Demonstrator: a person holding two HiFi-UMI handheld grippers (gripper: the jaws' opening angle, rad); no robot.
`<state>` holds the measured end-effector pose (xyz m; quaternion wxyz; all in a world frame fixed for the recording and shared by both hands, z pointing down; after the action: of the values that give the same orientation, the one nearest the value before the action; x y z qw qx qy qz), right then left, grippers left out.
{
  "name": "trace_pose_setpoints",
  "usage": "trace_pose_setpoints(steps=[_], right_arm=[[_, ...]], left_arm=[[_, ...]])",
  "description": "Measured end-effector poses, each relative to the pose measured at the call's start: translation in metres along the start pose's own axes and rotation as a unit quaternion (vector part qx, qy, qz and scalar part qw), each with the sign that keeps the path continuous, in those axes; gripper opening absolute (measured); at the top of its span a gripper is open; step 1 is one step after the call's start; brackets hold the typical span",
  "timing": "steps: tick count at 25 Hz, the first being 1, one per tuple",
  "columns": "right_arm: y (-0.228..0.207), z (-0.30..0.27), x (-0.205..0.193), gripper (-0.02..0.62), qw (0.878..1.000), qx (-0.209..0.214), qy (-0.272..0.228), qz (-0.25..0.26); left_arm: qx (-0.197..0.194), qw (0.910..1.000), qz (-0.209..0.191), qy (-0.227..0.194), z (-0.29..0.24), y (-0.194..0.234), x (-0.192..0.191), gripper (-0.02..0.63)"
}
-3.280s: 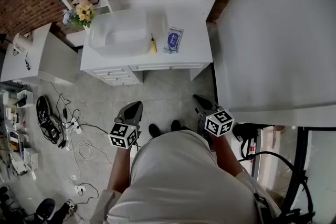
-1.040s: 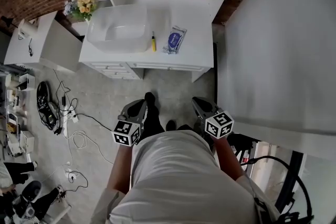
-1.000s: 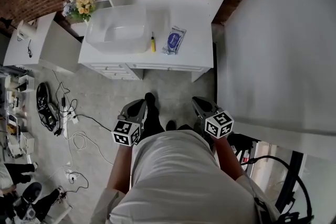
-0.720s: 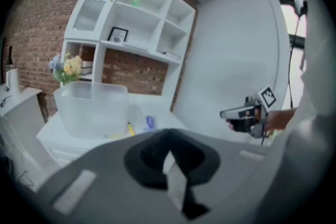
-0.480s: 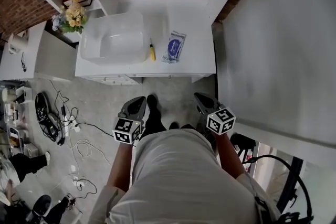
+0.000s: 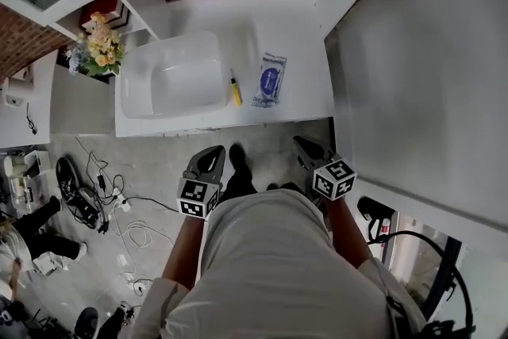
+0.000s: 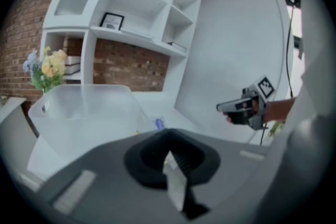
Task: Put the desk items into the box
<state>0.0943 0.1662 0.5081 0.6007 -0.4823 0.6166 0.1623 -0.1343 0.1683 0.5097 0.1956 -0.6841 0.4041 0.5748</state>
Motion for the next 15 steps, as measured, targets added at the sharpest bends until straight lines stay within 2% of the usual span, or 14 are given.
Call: trace_pose_setpoints(steps=[9, 15], right_arm=[[-0.004, -0.051, 0.013, 0.003, 0.999, -0.033, -0.002, -0.001], [-0.025, -0.057, 0.011, 0.003, 0.999, -0.038, 0.011, -0.016]], left_arm=[[-0.044, 0.9986, -0.001, 0.028, -0.029, 0.035, -0.004, 0.003], [-0.036, 0.9982, 0.002, 0.047, -0.048, 0.04, -0.012, 0.003]])
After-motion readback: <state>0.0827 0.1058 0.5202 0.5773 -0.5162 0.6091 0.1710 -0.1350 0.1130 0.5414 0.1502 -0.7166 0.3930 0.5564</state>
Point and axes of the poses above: the fingertips, and each gripper's own axes: z backward along the fingers, y to its left, x out of its top, the point moved 3 cm from there along z, backward along the fingers, and after that the axes turned 15 degrees about -y, right-handed, at the moved point
